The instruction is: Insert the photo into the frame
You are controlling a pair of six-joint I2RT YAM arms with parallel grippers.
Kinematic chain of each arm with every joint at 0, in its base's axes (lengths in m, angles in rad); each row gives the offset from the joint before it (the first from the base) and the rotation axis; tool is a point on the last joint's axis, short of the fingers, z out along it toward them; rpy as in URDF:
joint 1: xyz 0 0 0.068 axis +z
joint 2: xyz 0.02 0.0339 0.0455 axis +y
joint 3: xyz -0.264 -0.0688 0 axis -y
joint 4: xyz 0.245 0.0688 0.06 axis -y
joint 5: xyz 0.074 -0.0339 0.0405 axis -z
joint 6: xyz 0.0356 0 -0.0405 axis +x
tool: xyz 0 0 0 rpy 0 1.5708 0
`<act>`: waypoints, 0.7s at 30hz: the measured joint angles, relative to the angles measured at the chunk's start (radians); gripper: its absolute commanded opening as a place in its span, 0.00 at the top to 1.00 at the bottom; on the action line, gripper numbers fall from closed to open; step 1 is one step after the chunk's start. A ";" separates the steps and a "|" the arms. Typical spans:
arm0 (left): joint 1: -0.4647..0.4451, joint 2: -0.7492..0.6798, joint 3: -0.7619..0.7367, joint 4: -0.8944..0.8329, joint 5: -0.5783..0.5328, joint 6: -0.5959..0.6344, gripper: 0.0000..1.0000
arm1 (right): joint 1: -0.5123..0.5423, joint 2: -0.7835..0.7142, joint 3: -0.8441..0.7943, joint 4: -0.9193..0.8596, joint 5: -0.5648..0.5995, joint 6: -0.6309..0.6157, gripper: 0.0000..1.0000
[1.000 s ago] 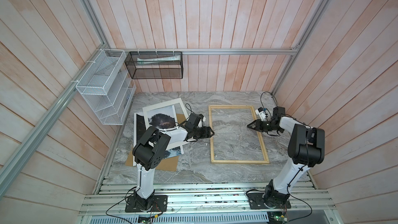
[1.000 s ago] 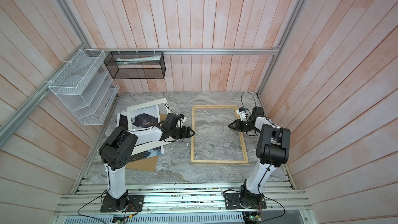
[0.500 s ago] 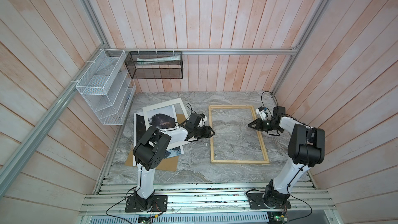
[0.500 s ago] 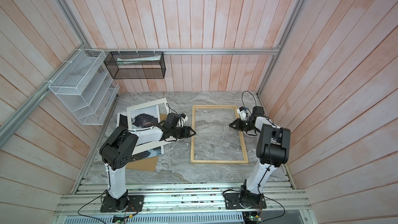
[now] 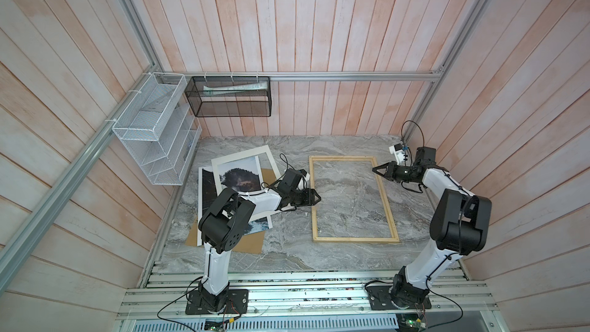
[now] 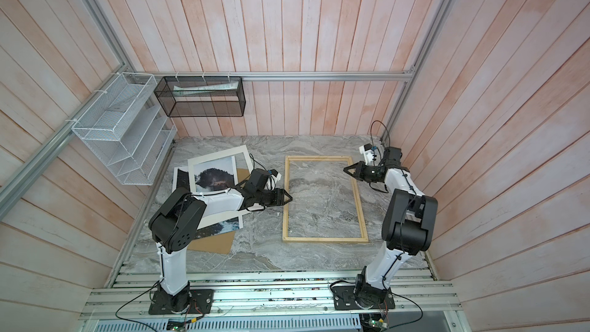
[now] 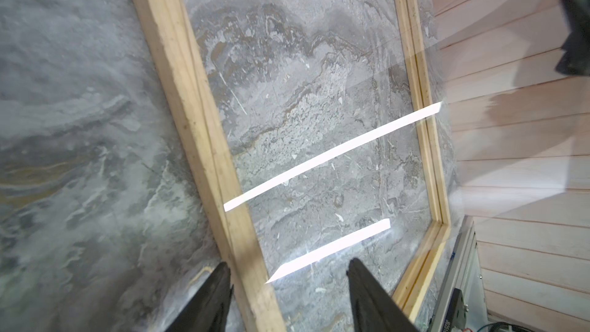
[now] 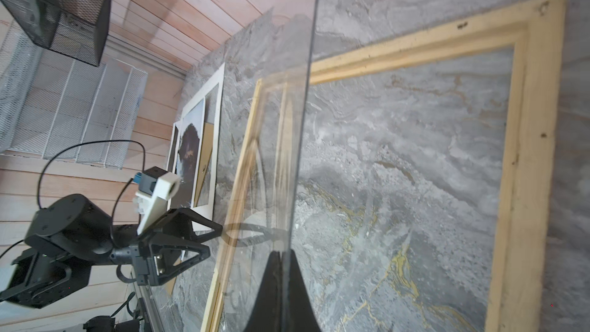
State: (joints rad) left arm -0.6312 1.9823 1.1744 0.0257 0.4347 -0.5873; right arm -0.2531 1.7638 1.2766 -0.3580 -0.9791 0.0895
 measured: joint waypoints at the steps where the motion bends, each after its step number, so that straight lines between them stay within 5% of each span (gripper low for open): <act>1: -0.004 0.000 0.000 -0.003 -0.009 0.003 0.43 | 0.000 -0.027 0.002 0.013 -0.010 0.019 1.00; 8: -0.020 0.000 0.000 -0.033 -0.087 0.019 0.51 | -0.021 -0.203 0.008 0.043 -0.027 0.119 1.00; 21: -0.037 0.056 0.143 -0.123 -0.210 0.076 0.61 | -0.046 -0.428 0.071 0.035 0.117 0.262 1.00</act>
State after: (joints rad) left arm -0.6685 2.0384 1.3174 -0.0975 0.2245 -0.5110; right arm -0.2989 1.3361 1.3479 -0.3233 -0.8619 0.3519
